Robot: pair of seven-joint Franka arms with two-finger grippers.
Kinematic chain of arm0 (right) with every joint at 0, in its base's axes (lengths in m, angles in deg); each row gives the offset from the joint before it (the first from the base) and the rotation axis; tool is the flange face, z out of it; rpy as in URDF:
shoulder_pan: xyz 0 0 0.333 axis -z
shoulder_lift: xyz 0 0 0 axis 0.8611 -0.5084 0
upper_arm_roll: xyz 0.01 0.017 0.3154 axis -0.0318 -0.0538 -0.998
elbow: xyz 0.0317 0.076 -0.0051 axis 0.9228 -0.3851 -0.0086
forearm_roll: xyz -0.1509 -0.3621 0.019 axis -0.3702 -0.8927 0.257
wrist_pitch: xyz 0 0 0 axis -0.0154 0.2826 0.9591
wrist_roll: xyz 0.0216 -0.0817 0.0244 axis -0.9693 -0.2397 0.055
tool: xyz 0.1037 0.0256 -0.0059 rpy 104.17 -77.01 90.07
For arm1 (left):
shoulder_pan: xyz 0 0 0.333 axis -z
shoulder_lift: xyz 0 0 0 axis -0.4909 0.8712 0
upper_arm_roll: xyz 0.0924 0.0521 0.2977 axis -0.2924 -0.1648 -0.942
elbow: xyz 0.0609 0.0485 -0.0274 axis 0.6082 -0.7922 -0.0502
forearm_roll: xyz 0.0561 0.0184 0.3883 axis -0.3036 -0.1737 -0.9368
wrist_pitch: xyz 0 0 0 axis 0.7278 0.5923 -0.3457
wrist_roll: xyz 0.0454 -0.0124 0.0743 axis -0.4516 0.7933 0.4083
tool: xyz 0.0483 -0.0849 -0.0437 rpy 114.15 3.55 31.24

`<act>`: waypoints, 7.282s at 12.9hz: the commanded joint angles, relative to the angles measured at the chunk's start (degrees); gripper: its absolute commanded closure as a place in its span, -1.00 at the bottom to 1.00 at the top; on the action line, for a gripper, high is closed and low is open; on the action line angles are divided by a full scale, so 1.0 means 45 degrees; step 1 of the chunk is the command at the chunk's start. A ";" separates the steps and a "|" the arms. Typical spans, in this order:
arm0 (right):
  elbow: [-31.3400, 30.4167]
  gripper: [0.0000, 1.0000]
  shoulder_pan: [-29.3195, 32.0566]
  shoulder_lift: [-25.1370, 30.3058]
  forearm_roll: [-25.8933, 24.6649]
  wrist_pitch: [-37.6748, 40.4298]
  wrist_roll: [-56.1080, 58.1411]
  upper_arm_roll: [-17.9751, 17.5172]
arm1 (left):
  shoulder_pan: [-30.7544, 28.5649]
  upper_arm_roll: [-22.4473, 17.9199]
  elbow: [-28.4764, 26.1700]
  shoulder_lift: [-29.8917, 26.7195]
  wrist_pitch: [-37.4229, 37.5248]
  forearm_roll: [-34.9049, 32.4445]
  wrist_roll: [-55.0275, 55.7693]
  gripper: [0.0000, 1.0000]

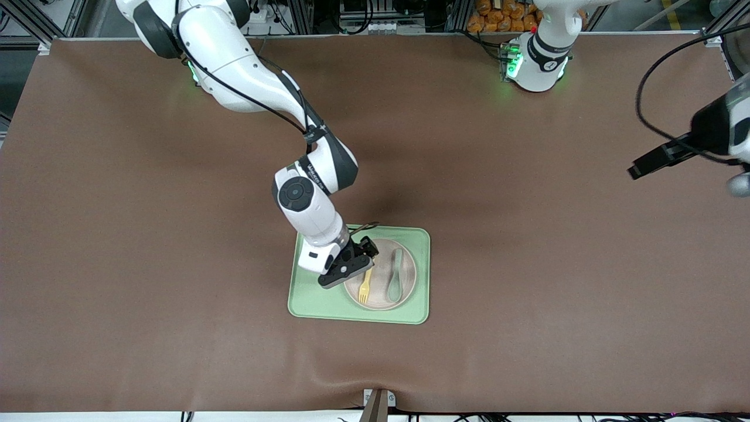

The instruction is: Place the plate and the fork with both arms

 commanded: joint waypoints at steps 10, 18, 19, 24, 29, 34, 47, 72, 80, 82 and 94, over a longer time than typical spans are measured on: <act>0.0540 -1.00 -0.0653 -0.1056 0.0132 -0.0830 -0.1136 0.0158 | -0.1491 0.0130 -0.0271 -0.0333 -0.0214 -0.1223 -0.3603 -1.00; 0.0207 -1.00 -0.0634 -0.1193 0.0132 -0.0830 -0.1761 0.0158 | 0.3174 -0.4125 -0.0623 -0.0802 -0.0565 -0.0813 -0.4170 -1.00; 0.0207 -1.00 -0.0634 -0.1194 0.0132 -0.0830 -0.1761 0.0158 | 0.3215 -0.4108 -0.0623 -0.0686 -0.0662 -0.0793 -0.4170 -1.00; 0.0110 -1.00 -0.0634 -0.1194 0.0093 -0.0830 -0.1761 0.0177 | 0.3411 -0.3621 -0.0525 -0.0548 -0.1246 -0.0696 -0.4150 -1.00; 0.0090 -1.00 -0.0712 -0.1291 -0.1274 -0.0830 -0.1780 0.0177 | 0.3332 -0.3561 -0.0603 -0.0509 -0.1288 0.0574 -0.4151 -1.00; 0.0090 0.39 -0.0712 -0.1350 -0.1429 -0.0830 -0.1684 0.0177 | 0.3333 -0.3561 -0.0584 -0.0567 -0.0860 0.0106 -0.4131 -1.00; 0.0110 1.00 -0.0284 -0.0532 -0.1470 -0.0577 -0.3635 0.0158 | 0.3353 -0.3542 -0.0564 -0.0294 -0.1034 0.0086 -0.3935 -1.00; -0.3289 1.00 0.1280 0.1385 0.1070 0.1221 -0.4476 0.0119 | 0.3780 -0.3542 -0.0584 0.0077 -0.1210 -0.0401 -0.3605 -1.00; -0.3289 -1.00 0.1338 0.1890 0.1050 0.1726 -0.4320 0.0235 | 0.3977 -0.3503 -0.0545 0.0331 -0.1327 -0.0735 -0.3252 -1.00; -0.3289 -1.00 0.1319 0.2475 0.0972 0.2720 -0.4203 0.0624 | 0.3939 -0.3522 -0.0545 0.0331 -0.1424 -0.0793 -0.3252 -1.00; -0.3289 -1.00 0.1881 0.7259 0.0874 1.0101 0.0950 0.5664 | 0.3743 -0.3600 -0.0564 0.0116 -0.1327 -0.0813 -0.3291 -1.00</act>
